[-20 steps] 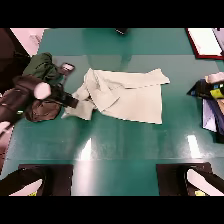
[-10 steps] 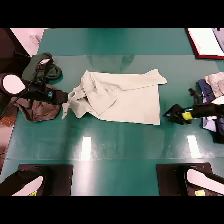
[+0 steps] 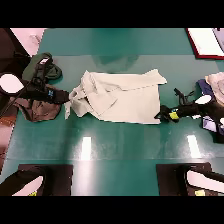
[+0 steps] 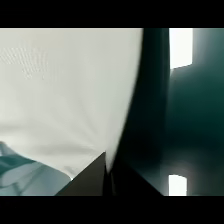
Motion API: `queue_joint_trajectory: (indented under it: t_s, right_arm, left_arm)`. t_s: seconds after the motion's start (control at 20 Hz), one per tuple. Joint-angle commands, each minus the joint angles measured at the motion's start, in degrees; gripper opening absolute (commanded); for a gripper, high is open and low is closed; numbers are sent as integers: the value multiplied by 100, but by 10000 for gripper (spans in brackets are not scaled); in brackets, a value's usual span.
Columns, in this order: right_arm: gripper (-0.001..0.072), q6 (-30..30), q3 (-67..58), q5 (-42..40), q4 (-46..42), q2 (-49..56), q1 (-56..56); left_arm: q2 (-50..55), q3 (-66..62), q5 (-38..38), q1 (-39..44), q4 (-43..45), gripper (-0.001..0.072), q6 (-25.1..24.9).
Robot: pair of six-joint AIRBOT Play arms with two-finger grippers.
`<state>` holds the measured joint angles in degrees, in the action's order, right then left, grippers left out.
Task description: Fold the shirts.
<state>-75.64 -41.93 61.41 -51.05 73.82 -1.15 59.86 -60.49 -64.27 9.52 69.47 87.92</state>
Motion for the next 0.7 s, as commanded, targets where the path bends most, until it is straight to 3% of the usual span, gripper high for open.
queue_joint_trajectory:
  t_s: [0.0, 0.1, 0.2, 0.3, 0.5, 0.55, 0.6, 0.65]
  right_arm:
    - [14, -79, -380, 636, -758, -758, 442]
    - [13, -258, -857, 1394, -1504, -1169, 1047]
    - [13, -251, -1209, 1845, -1655, -1460, 1646]
    - [13, -232, -1366, 2011, -1650, -1639, 2020]
    - [13, -232, -1373, 1934, -1648, -1707, 1884]
    - [13, -232, -1373, 1910, -1650, -1707, 1755]
    - [14, -232, -1373, 1893, -1650, -1707, 1646]
    - [13, -232, -1373, 1832, -1648, -1707, 1569]
  left_arm:
    - [-4, -205, 28, -4, -654, 28, -229]
    - [-2, -251, -76, -4, -1241, 28, -492]
    - [4, 50, -142, -4, -1257, 28, -625]
    - [48, 647, 157, -13, -715, 28, -420]
    - [509, 1060, 857, -507, -726, 30, -389]
    - [555, 1058, 822, -647, -758, 111, -463]
    - [557, 1029, 645, -780, -780, 493, -599]
    - [542, 949, 330, -885, -780, 648, -713]
